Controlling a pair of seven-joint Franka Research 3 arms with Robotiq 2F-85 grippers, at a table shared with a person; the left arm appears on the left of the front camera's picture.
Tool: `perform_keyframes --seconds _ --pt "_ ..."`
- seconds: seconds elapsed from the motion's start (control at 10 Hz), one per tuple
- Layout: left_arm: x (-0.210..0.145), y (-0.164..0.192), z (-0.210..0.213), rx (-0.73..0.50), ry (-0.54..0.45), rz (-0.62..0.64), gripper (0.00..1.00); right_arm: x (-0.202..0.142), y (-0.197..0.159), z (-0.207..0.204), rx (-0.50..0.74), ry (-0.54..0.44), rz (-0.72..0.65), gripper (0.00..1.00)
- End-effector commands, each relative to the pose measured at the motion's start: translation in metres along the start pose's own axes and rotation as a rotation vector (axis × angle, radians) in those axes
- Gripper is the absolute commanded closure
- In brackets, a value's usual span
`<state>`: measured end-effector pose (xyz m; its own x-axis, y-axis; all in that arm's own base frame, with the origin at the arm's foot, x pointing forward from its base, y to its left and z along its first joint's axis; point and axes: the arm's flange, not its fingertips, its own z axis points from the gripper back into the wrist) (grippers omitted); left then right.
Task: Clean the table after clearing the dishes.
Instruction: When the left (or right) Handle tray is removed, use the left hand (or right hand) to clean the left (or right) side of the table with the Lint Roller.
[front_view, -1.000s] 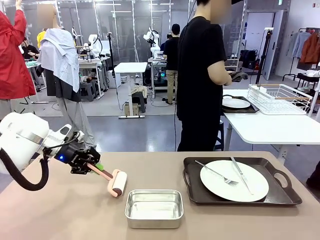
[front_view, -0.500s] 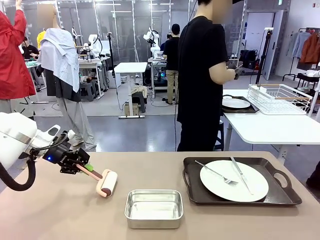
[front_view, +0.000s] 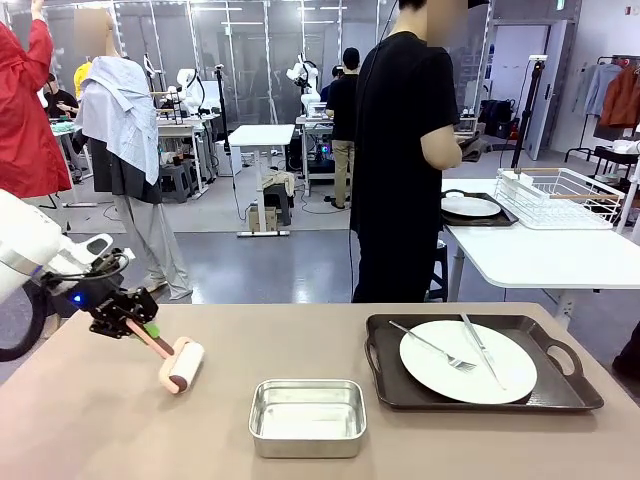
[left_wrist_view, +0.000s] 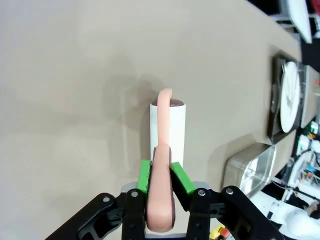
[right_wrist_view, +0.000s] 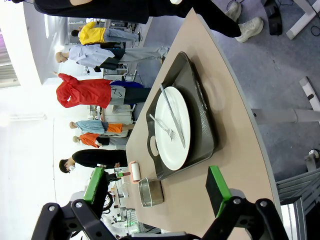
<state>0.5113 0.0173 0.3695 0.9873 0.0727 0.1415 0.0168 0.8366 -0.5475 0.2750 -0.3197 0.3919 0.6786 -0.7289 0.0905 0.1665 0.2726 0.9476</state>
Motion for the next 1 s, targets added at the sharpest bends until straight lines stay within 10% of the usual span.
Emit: perform_keyframes --seconds 0.0,0.5,0.9 --pt "-0.023 0.047 -0.008 0.288 0.079 0.038 0.77 -0.002 0.003 0.003 0.007 0.005 0.001 0.00" --pt "-0.026 0.069 0.026 0.623 0.108 0.129 0.77 -0.002 0.003 0.003 0.007 0.005 0.001 0.00" --pt "-0.032 0.011 0.086 0.669 -0.023 0.038 0.77 -0.002 0.003 0.003 0.007 0.005 0.001 0.00"
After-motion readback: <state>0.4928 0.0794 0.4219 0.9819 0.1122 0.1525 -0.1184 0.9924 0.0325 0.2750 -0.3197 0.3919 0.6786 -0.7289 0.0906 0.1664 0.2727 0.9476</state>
